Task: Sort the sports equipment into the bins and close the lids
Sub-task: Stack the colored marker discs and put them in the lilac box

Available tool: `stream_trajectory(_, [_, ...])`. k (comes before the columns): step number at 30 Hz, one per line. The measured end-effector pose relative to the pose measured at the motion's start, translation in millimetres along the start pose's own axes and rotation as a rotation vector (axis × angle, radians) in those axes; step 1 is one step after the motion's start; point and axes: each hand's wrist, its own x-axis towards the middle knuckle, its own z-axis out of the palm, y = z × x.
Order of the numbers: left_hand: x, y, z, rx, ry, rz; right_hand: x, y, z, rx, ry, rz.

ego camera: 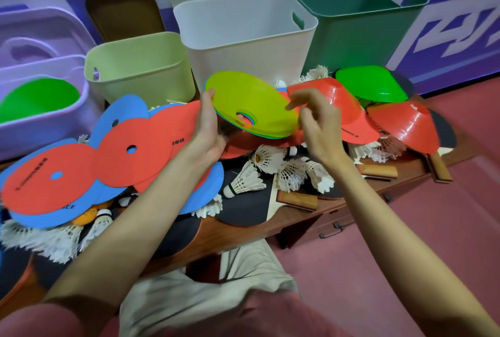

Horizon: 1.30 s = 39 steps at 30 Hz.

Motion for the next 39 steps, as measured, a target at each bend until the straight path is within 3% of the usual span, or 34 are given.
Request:
stream_trajectory(3, [0,-1,1,-0.008,-0.011,0.033,26,15,-12,-0.218,0.142,0.146])
stream_trajectory(7, [0,-1,3,-0.039,-0.01,0.082,53,42,-19,-0.506,-0.075,0.339])
stream_trajectory(12, [-2,2,2,-0.082,-0.021,0.098,71,56,-18,-0.605,-0.211,0.427])
stream_trajectory(17, [-2,7,-5,-0.117,-0.008,0.143,72,36,-29,-0.556,-0.193,0.436])
stream_trajectory(21, [-2,8,-17,-0.144,0.025,0.205,57,5,-33,-0.495,-0.053,0.344])
stream_trajectory(24, [0,9,-23,-0.131,0.066,0.211,41,-19,-28,-0.299,0.094,0.197])
stream_trajectory(27, [3,9,-25,-0.129,0.079,0.217,32,-33,-23,0.037,0.088,0.042])
stream_trajectory(29, [3,9,-26,-0.135,0.065,0.207,31,-41,-19,0.27,0.062,0.113])
stream_trajectory(32, [1,6,-24,-0.135,0.043,0.165,32,-50,-12,0.511,-0.02,0.457])
stream_trajectory(36, [-4,0,-22,-0.116,-0.015,0.172,31,-36,0,0.401,-0.021,0.567])
stream_trajectory(39, [-9,-1,-19,-0.121,-0.072,0.128,27,-12,6,0.06,-0.006,0.338])
